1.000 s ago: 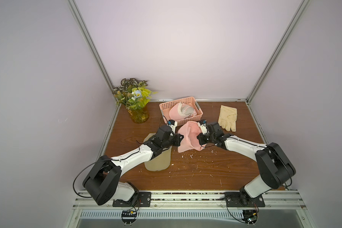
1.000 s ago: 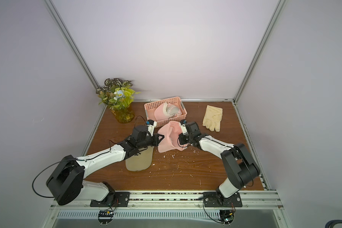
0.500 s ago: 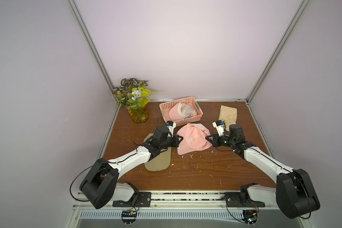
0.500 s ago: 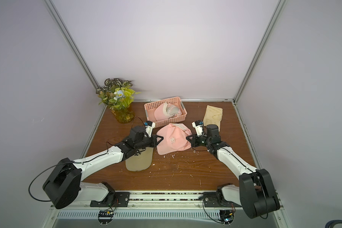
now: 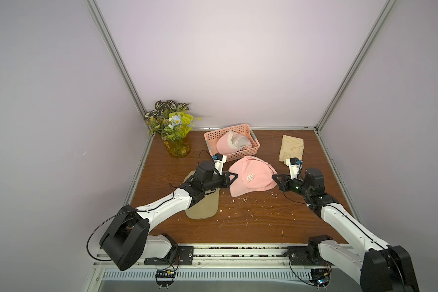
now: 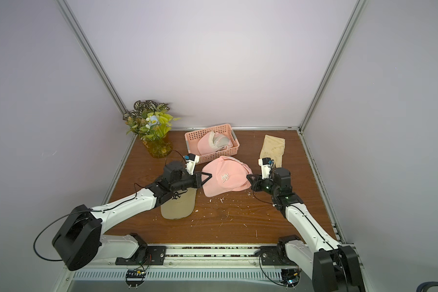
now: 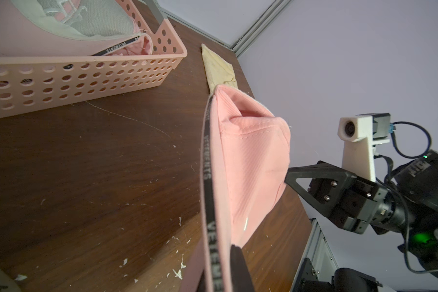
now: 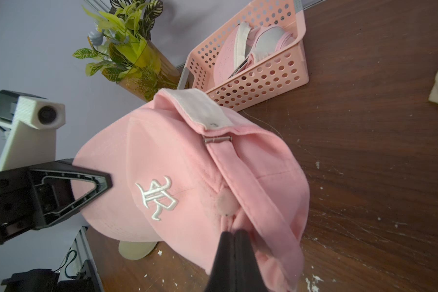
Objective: Turn the baseball cap inside out
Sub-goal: Turn over the baseball cap.
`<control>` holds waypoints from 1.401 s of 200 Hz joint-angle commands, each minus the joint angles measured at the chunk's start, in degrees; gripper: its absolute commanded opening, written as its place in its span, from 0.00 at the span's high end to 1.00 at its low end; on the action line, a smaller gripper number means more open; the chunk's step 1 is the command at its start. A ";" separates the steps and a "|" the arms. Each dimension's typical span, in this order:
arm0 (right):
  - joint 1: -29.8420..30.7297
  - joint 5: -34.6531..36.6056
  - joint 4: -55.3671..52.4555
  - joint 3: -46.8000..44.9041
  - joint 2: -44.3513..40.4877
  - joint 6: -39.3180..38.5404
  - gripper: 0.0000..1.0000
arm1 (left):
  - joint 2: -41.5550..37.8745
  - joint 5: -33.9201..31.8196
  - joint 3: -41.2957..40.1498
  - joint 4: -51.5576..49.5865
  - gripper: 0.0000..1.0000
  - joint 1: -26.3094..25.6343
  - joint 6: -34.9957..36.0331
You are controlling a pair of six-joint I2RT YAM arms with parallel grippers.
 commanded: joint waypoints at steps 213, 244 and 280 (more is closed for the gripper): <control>31.75 29.73 27.41 -5.60 -6.34 -56.86 0.31 | -1.55 -28.54 15.81 -5.25 1.00 -9.59 -47.79; 33.80 33.10 29.66 -4.86 -4.17 -58.78 0.30 | -1.89 -30.06 15.35 -3.81 1.00 -11.78 -52.29; 35.35 34.18 29.81 -3.59 -1.93 -59.99 0.30 | -1.53 -31.93 15.57 -3.04 1.00 -12.96 -54.47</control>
